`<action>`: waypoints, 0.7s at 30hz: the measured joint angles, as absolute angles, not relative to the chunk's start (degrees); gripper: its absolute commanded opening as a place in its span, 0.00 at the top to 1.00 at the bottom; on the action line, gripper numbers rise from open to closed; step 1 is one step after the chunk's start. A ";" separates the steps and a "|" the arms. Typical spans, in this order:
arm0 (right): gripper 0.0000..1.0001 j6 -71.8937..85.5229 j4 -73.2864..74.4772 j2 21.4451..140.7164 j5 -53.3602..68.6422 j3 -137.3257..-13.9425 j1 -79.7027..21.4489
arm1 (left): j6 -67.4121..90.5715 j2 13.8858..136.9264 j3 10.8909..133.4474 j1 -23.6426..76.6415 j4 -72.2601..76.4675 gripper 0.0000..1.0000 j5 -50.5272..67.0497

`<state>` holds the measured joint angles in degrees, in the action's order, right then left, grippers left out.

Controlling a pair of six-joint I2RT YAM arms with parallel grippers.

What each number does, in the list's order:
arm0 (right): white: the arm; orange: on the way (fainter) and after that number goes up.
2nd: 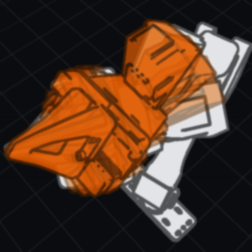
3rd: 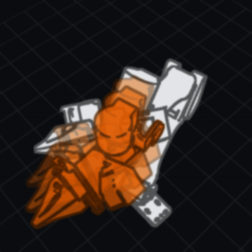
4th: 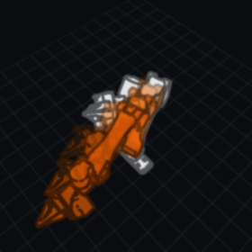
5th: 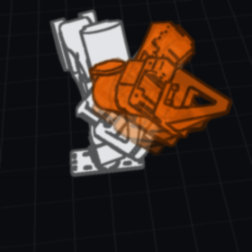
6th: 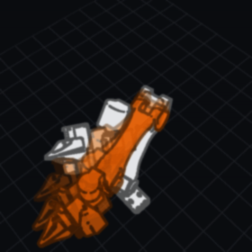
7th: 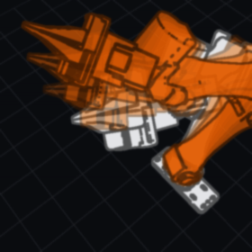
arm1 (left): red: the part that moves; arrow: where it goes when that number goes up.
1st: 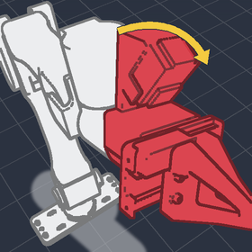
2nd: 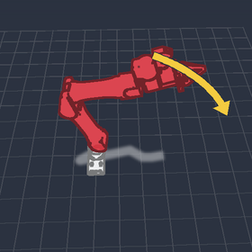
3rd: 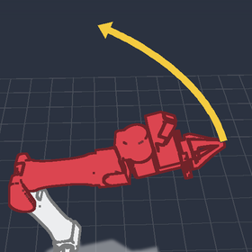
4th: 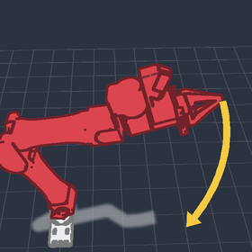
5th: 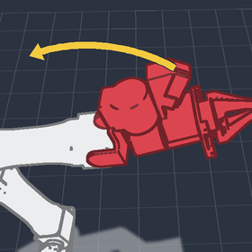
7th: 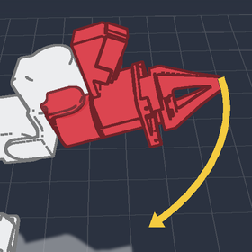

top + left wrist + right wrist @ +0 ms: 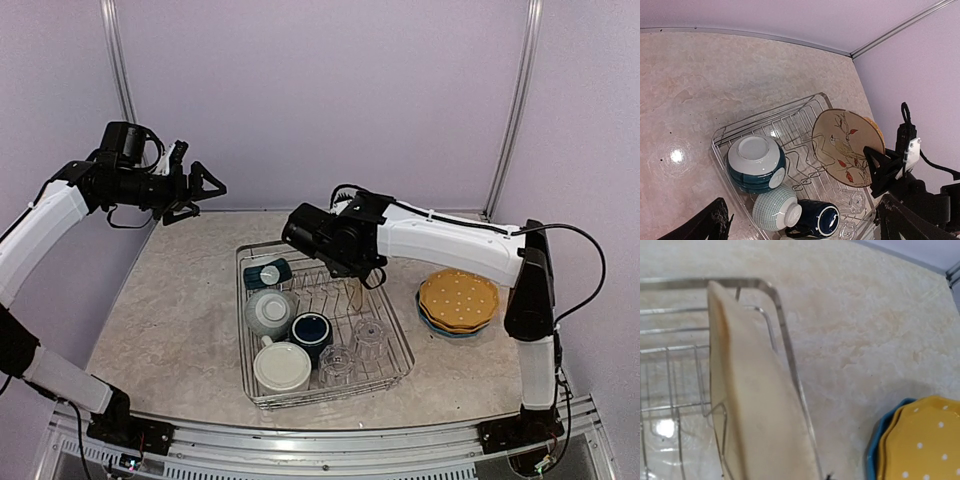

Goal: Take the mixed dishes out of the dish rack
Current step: Grab the plate from the dish rack, then place the plate with another plate.

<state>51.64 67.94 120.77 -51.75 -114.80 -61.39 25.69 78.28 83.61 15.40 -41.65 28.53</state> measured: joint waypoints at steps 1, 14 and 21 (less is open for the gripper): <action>1.00 51.11 67.85 119.94 -51.90 -114.67 -61.54 | 25.69 78.28 83.61 15.40 -41.65 0.01 28.53; 1.00 36.29 48.47 95.42 -53.93 -92.60 -62.48 | 25.74 79.24 83.61 15.40 -41.65 0.01 29.32; 1.00 29.19 34.59 82.59 -51.18 -80.29 -61.65 | 25.74 79.40 83.61 15.40 -41.65 0.01 29.41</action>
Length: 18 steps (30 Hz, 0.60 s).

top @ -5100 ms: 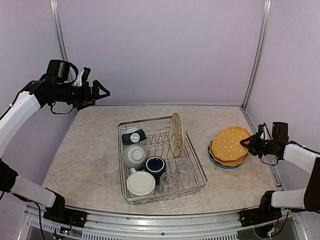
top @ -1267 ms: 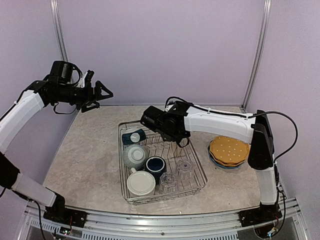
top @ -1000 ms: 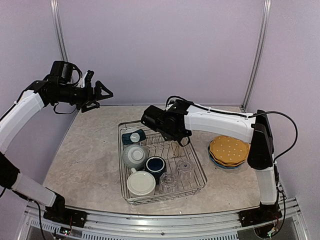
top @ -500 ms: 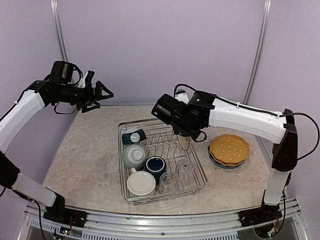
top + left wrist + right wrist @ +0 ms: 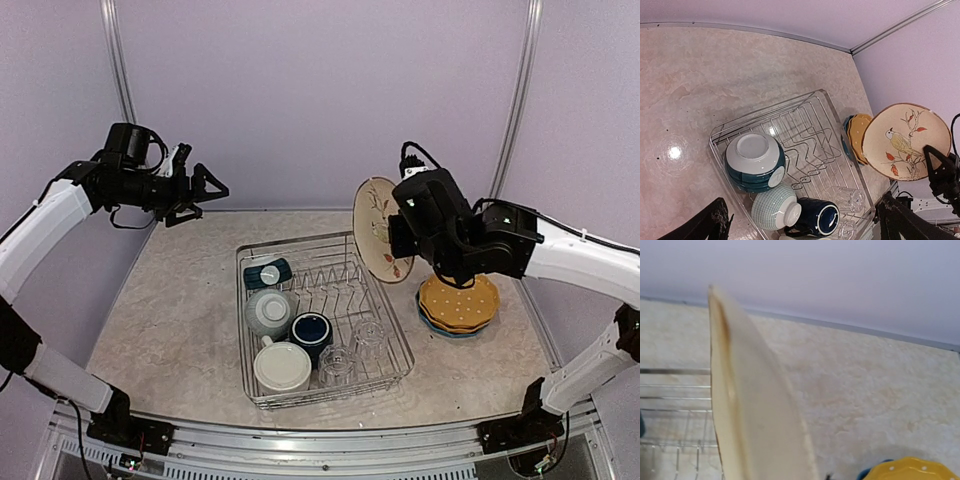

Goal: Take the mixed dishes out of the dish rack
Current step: Place the plate with another plate.

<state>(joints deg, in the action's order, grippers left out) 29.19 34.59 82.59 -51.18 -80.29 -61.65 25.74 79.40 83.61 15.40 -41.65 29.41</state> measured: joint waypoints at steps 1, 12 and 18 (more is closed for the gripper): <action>1.00 28.84 32.91 80.07 -50.24 -77.95 -61.19 | 25.74 79.48 83.61 15.40 -41.63 0.01 29.45; 1.00 33.89 27.09 59.09 -37.21 -58.15 -35.77 | 25.80 80.23 83.59 15.40 -41.63 0.01 29.58; 1.00 38.70 25.71 54.41 -22.72 -47.37 -21.04 | 25.91 80.60 83.61 15.40 -41.60 0.01 29.65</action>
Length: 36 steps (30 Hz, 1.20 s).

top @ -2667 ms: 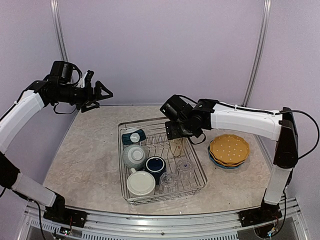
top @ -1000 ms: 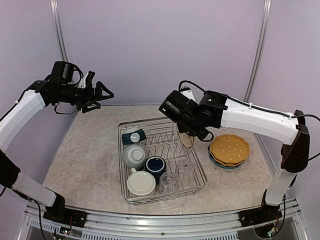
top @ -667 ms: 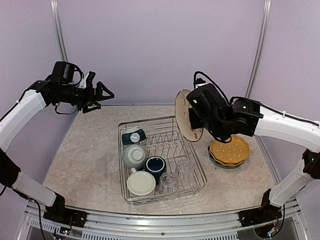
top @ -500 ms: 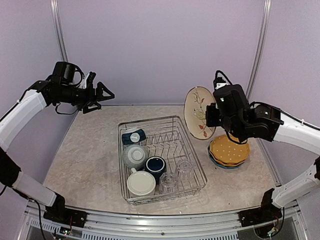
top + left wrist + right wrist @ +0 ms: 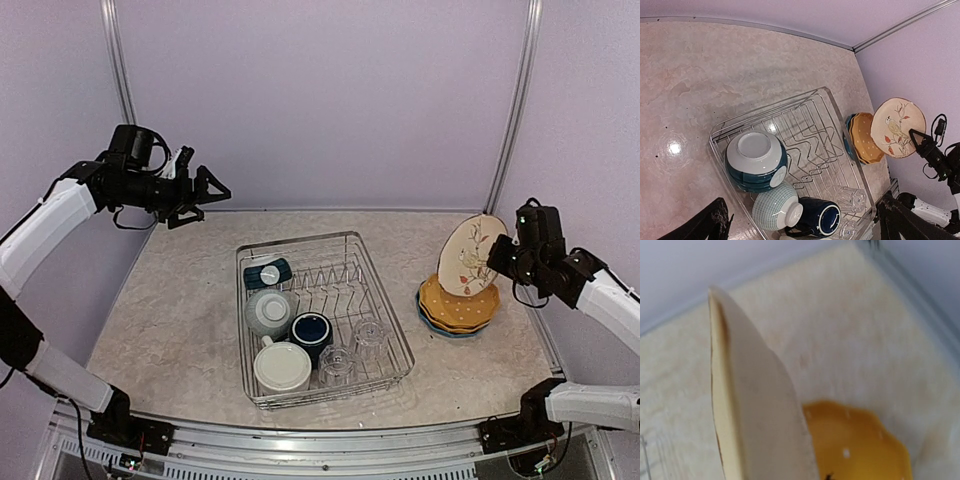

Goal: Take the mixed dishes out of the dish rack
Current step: Place the plate with another plate.

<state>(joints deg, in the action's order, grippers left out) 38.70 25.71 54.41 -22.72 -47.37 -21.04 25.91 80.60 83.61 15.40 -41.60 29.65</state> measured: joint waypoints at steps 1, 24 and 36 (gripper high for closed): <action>1.00 39.72 25.02 53.60 -19.29 -45.23 -18.50 | 25.91 80.71 83.59 15.40 -41.63 0.01 29.63; 1.00 51.77 8.23 52.66 13.30 -26.26 0.51 | 25.93 81.38 83.59 15.40 -41.67 0.01 29.74; 0.74 52.05 4.82 53.89 14.92 -23.33 2.33 | 25.96 81.38 83.59 15.40 -41.65 0.01 30.02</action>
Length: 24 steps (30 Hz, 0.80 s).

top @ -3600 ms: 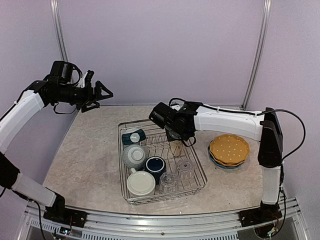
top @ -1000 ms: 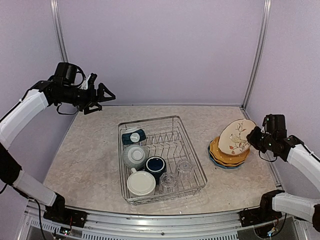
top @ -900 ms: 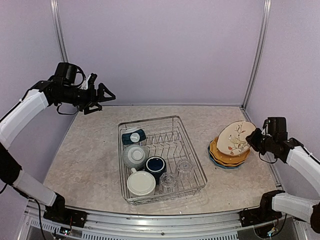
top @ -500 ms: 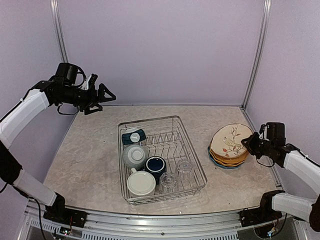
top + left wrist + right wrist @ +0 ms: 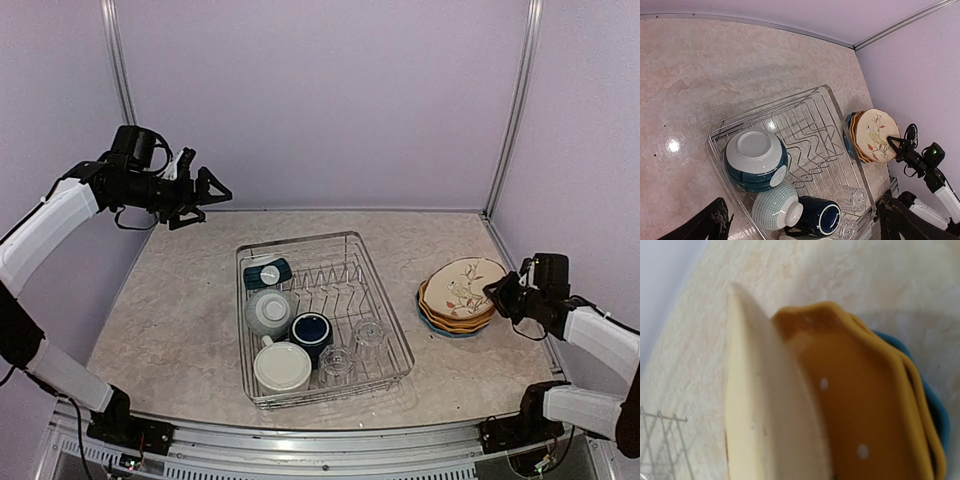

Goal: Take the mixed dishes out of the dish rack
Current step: Place the plate with another plate.

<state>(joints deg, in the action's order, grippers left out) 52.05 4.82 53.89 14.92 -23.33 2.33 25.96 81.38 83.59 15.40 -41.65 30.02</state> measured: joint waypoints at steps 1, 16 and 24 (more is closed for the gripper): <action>0.73 51.75 4.86 53.67 14.83 -23.31 2.37 | 25.96 81.38 83.59 15.40 -41.67 0.01 30.02; 0.41 45.17 13.45 48.62 9.76 -24.69 2.66 | 25.63 84.40 84.07 17.96 -43.53 0.01 29.61; 0.14 40.93 16.10 44.86 7.22 -29.02 2.68 | 25.17 87.53 86.21 20.05 -46.17 0.01 28.10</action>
